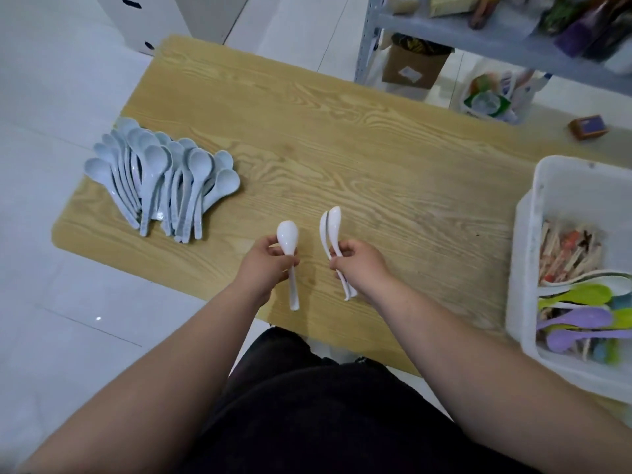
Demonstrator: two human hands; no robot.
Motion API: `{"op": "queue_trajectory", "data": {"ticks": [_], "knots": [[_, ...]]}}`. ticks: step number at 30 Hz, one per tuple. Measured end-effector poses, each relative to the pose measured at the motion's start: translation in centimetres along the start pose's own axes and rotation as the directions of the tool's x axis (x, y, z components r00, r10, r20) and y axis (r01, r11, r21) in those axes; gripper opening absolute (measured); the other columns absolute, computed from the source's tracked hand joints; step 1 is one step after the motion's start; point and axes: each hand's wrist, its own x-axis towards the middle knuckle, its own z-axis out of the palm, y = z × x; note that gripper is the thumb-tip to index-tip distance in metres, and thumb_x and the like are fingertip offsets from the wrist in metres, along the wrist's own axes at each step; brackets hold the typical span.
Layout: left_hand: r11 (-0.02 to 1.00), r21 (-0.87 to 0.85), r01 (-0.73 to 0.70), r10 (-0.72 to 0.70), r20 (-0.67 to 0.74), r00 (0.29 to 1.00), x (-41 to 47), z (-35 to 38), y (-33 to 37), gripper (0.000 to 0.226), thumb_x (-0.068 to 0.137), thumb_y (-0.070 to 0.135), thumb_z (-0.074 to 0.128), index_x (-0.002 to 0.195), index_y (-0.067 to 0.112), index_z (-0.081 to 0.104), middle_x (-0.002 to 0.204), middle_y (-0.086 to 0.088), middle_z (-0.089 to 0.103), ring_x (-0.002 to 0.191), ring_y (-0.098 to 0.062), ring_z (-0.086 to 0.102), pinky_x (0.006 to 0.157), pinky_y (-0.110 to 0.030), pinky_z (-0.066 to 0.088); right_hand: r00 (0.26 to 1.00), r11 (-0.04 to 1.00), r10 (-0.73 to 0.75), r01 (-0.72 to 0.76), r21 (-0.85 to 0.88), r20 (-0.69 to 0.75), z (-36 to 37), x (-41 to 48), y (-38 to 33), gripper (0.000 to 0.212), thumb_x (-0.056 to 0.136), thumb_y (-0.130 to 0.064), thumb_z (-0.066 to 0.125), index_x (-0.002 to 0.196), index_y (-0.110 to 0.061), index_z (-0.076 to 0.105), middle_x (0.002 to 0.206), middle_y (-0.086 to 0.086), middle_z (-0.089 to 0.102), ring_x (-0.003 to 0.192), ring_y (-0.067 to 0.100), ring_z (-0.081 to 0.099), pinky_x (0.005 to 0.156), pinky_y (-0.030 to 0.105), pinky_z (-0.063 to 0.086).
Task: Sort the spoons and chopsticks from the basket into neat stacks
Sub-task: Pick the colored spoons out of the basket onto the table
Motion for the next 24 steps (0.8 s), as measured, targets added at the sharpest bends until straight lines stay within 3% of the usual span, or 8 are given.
{"op": "queue_trajectory", "data": {"ticks": [6, 10, 15, 17, 19, 22, 24], "knots": [[0.957, 0.277, -0.084, 0.087, 0.000, 0.996, 6.8, -3.3, 2.6, 0.048, 0.083, 0.008, 0.068, 0.128, 0.018, 0.055, 0.102, -0.003, 0.068, 0.092, -0.019, 0.069, 0.082, -0.041, 0.061, 0.985, 0.979, -0.048, 0.013, -0.205, -0.165, 5.2, 5.1, -4.1, 0.013, 0.091, -0.015, 0.058, 0.091, -0.026, 0.066, 0.086, -0.006, 0.067, 0.080, 0.019, 0.063, 0.061, 0.027, 0.046], [0.884, 0.442, -0.156, 0.157, 0.034, 0.987, 8.8, -4.0, 3.8, 0.039, 0.083, 0.012, 0.065, 0.116, 0.030, 0.054, 0.097, 0.004, 0.068, 0.087, -0.015, 0.065, 0.075, -0.034, 0.056, 0.972, 0.964, -0.035, -0.028, -0.263, -0.232, 7.5, 7.2, -5.0, 0.020, 0.088, -0.013, 0.057, 0.099, -0.021, 0.071, 0.095, 0.001, 0.072, 0.088, 0.025, 0.064, 0.073, 0.032, 0.051], [0.809, 0.539, -0.233, 0.203, 0.116, 0.972, 10.0, -4.7, 4.0, 0.044, 0.086, 0.020, 0.068, 0.127, 0.025, 0.053, 0.096, 0.010, 0.067, 0.089, -0.011, 0.065, 0.072, -0.030, 0.052, 0.970, 0.956, -0.022, -0.050, -0.288, -0.243, 8.7, 7.7, -5.2, 0.018, 0.089, -0.013, 0.054, 0.100, -0.021, 0.066, 0.094, -0.003, 0.068, 0.089, 0.024, 0.064, 0.069, 0.030, 0.045], [0.790, 0.556, -0.260, 0.227, 0.130, 0.965, 10.2, -4.9, 4.0, 0.048, 0.086, 0.021, 0.069, 0.130, 0.023, 0.050, 0.097, 0.010, 0.067, 0.092, -0.011, 0.065, 0.076, -0.031, 0.053, 0.973, 0.951, -0.037, -0.036, -0.308, -0.229, 8.9, 7.7, -5.3, 0.019, 0.090, -0.017, 0.058, 0.108, -0.021, 0.062, 0.095, -0.002, 0.066, 0.091, 0.024, 0.064, 0.071, 0.031, 0.046], [0.772, 0.568, -0.285, 0.271, 0.112, 0.956, 10.2, -5.0, 3.8, 0.050, 0.086, 0.019, 0.070, 0.131, 0.018, 0.048, 0.105, 0.007, 0.064, 0.093, -0.012, 0.062, 0.076, -0.030, 0.049, 0.973, 0.941, -0.069, -0.010, -0.338, -0.221, 9.0, 7.7, -5.2, 0.033, 0.091, -0.022, 0.064, 0.123, -0.021, 0.054, 0.106, 0.001, 0.065, 0.100, 0.025, 0.063, 0.078, 0.035, 0.049], [0.605, 0.676, -0.420, 0.441, 0.155, 0.884, 9.9, -5.2, 3.0, 0.049, 0.089, 0.010, 0.067, 0.134, 0.008, 0.048, 0.132, -0.010, 0.048, 0.099, -0.023, 0.058, 0.082, -0.031, 0.045, 0.959, 0.924, -0.123, 0.017, -0.383, -0.255, 9.2, 7.3, -4.7, 0.060, 0.091, -0.024, 0.068, 0.143, -0.021, 0.038, 0.134, 0.007, 0.052, 0.121, 0.026, 0.052, 0.099, 0.042, 0.047], [0.461, 0.723, -0.514, 0.529, 0.242, 0.814, 9.9, -5.2, 2.4, 0.047, 0.089, 0.003, 0.065, 0.134, 0.001, 0.052, 0.135, -0.020, 0.044, 0.104, -0.033, 0.059, 0.089, -0.036, 0.048, 0.959, 0.906, -0.168, 0.060, -0.420, -0.226, 9.2, 6.8, -4.3, 0.054, 0.093, -0.019, 0.063, 0.143, -0.021, 0.042, 0.139, 0.006, 0.045, 0.124, 0.025, 0.048, 0.103, 0.037, 0.044]]}}
